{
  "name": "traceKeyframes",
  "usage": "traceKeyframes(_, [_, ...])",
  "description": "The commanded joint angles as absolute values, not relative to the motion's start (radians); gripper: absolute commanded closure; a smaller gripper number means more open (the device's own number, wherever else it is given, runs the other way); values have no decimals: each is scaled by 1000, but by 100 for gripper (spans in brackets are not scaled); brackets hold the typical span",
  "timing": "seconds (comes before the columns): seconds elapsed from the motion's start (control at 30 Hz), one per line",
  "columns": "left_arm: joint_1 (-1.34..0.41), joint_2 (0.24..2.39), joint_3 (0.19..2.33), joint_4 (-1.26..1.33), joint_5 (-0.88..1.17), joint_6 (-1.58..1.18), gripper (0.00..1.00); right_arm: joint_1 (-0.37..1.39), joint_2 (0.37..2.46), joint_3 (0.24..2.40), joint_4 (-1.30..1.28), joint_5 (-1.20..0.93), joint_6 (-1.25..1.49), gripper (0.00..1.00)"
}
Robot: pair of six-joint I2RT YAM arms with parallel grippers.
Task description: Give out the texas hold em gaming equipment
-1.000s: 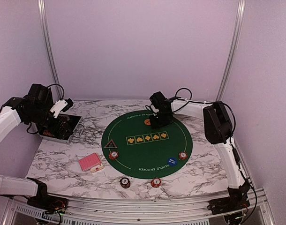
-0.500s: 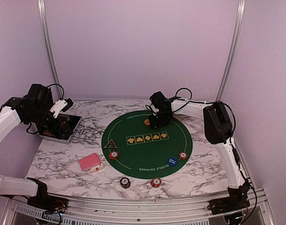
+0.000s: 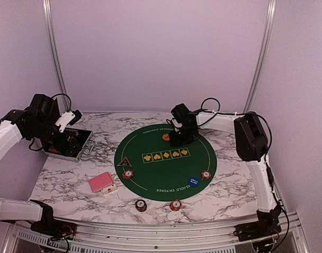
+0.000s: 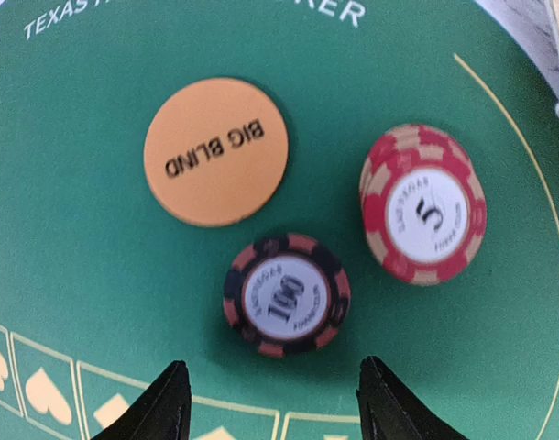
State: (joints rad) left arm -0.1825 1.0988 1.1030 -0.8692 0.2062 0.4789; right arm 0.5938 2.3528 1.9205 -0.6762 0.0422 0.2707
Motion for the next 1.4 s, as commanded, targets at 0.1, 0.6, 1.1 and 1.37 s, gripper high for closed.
traceKeyframes(0.1, [-179,1081,1109,-888,222,482,1,687,2104,1759,-651,11,296,33])
traceKeyframes(0.6, [-178,1096,1120,-890,208,470,1,1055,1836,1521,-667,48,289,1])
traceKeyframes(1.1, [-178,1101,1114,-891,212,453,1,1260,1957,1543,-604,-32,301,1])
traceKeyframes(1.37, [-178,1104,1113,-893,220,457,1,1284,2011,1580,-633,-25,286,1])
